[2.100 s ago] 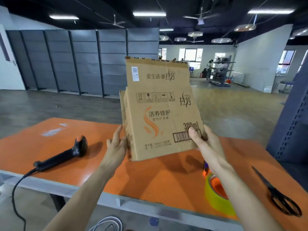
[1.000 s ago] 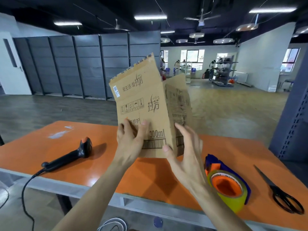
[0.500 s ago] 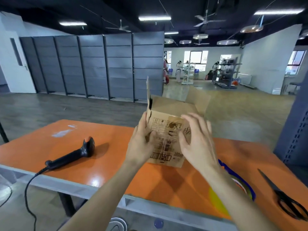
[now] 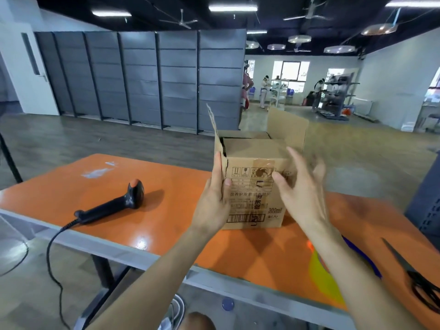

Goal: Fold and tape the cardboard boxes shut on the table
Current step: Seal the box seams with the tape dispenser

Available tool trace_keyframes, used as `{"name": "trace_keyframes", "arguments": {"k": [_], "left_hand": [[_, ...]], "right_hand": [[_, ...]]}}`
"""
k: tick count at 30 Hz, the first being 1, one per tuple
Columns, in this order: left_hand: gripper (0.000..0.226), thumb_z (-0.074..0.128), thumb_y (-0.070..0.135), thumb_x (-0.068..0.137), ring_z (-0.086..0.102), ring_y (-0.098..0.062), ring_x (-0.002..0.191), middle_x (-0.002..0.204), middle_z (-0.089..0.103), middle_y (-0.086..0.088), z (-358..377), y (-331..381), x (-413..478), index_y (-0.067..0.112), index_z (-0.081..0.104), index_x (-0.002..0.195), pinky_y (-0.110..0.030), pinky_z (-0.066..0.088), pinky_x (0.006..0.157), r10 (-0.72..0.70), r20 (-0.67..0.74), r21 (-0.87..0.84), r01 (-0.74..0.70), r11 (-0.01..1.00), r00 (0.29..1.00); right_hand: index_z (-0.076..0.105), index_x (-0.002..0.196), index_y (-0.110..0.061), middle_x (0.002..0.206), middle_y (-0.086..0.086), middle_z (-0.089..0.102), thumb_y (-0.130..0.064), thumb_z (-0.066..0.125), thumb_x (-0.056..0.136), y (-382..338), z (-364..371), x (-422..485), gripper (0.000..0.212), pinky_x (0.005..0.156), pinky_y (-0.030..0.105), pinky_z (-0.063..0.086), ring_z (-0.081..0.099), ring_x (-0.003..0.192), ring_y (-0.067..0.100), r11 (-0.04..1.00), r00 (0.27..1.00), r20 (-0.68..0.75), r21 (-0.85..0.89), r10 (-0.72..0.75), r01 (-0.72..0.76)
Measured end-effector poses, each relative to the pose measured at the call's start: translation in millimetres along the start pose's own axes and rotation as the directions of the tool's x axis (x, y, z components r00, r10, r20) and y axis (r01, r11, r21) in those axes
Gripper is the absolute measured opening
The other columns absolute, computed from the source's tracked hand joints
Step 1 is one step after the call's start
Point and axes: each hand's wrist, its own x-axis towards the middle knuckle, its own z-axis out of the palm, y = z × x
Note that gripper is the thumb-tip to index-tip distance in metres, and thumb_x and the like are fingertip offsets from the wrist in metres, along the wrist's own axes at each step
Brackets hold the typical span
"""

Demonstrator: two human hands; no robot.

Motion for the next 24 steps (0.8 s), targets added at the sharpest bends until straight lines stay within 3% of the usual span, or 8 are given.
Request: {"name": "trace_keyframes", "arguments": {"k": [2, 4, 8, 12, 15, 18, 20, 24], "left_hand": [[0.062, 0.027, 0.038, 0.111, 0.039, -0.017, 0.146, 0.164, 0.03, 0.009, 2, 2, 0, 0.045, -0.013, 0.158, -0.043, 0.041, 0.113, -0.002, 0.024, -0.009, 0.002, 1.0, 1.0], [0.062, 0.026, 0.038, 0.111, 0.036, -0.016, 0.148, 0.167, 0.025, 0.009, 4, 3, 0, 0.044, -0.015, 0.158, -0.043, 0.041, 0.113, 0.004, 0.035, 0.006, -0.004, 1.0, 0.999], [0.062, 0.025, 0.038, 0.111, 0.038, -0.018, 0.147, 0.169, 0.019, 0.01, 4, 8, 1, 0.045, -0.015, 0.157, -0.039, 0.043, 0.109, 0.014, 0.037, 0.052, -0.016, 0.999, 0.999], [0.06, 0.027, 0.04, 0.11, 0.048, -0.029, 0.131, 0.151, 0.045, -0.006, 1, 16, 4, 0.05, -0.014, 0.154, -0.049, 0.042, 0.106, 0.009, 0.033, 0.12, -0.013, 0.993, 0.999], [0.06, 0.032, 0.043, 0.109, 0.044, -0.03, 0.12, 0.132, 0.05, -0.011, -6, 25, 9, 0.051, -0.009, 0.153, -0.049, 0.038, 0.107, 0.081, -0.008, 0.188, -0.078, 0.979, 0.997], [0.062, 0.043, 0.054, 0.103, 0.041, -0.02, 0.111, 0.11, 0.041, 0.007, -18, 36, 16, 0.054, 0.012, 0.156, -0.041, 0.042, 0.105, 0.167, -0.056, 0.179, -0.155, 0.972, 0.984], [0.057, 0.046, 0.057, 0.101, 0.045, -0.007, 0.107, 0.106, 0.037, 0.017, -25, 42, 20, 0.054, 0.025, 0.154, -0.032, 0.046, 0.103, 0.169, -0.057, 0.098, -0.163, 0.982, 0.984], [0.055, 0.045, 0.053, 0.103, 0.049, 0.004, 0.104, 0.107, 0.04, 0.015, -31, 54, 22, 0.045, 0.033, 0.155, -0.005, 0.038, 0.096, 0.142, -0.067, 0.023, -0.14, 0.99, 0.988]], "right_hand": [[0.02, 0.151, -0.056, 0.164, -0.004, 0.027, -0.044, 0.064, 0.095, 3, 2, -2, 0.071, 0.104, 0.049, 0.045, 0.043, 0.141, 0.031, 0.998, 0.99, 0.136, 0.046, 0.024, -0.03], [0.019, 0.151, -0.056, 0.16, -0.012, 0.035, -0.039, 0.064, 0.097, 2, 2, -5, 0.073, 0.104, 0.045, 0.046, 0.05, 0.136, 0.027, 0.996, 0.991, 0.135, 0.086, -0.012, 0.0], [0.022, 0.15, -0.056, 0.149, -0.007, 0.052, -0.038, 0.065, 0.097, 3, -2, -5, 0.071, 0.096, 0.045, 0.05, 0.061, 0.122, 0.032, 0.996, 0.991, 0.135, 0.078, 0.023, -0.034], [0.022, 0.152, -0.053, 0.149, -0.005, 0.053, -0.039, 0.063, 0.098, 4, -7, -8, 0.069, 0.091, 0.042, 0.051, 0.063, 0.115, 0.032, 0.995, 0.992, 0.117, 0.085, 0.039, -0.049], [0.02, 0.15, -0.057, 0.146, -0.012, 0.054, -0.042, 0.062, 0.098, 7, -15, -7, 0.068, 0.088, 0.04, 0.052, 0.065, 0.111, 0.027, 0.987, 0.992, 0.113, 0.144, 0.049, -0.065], [0.016, 0.148, -0.063, 0.155, -0.02, 0.04, -0.044, 0.057, 0.1, 4, -25, -4, 0.067, 0.104, 0.048, 0.046, 0.052, 0.132, 0.02, 0.958, 0.988, 0.133, 0.266, 0.072, -0.106], [0.011, 0.148, -0.064, 0.16, -0.019, 0.033, -0.046, 0.053, 0.101, 1, -32, 1, 0.065, 0.108, 0.051, 0.041, 0.047, 0.138, 0.024, 0.956, 0.989, 0.118, 0.269, 0.088, -0.118], [0.009, 0.148, -0.063, 0.162, -0.013, 0.033, -0.047, 0.048, 0.103, -7, -39, 14, 0.062, 0.111, 0.049, 0.037, 0.045, 0.141, 0.026, 0.967, 0.99, 0.118, 0.233, 0.075, -0.101]]}}
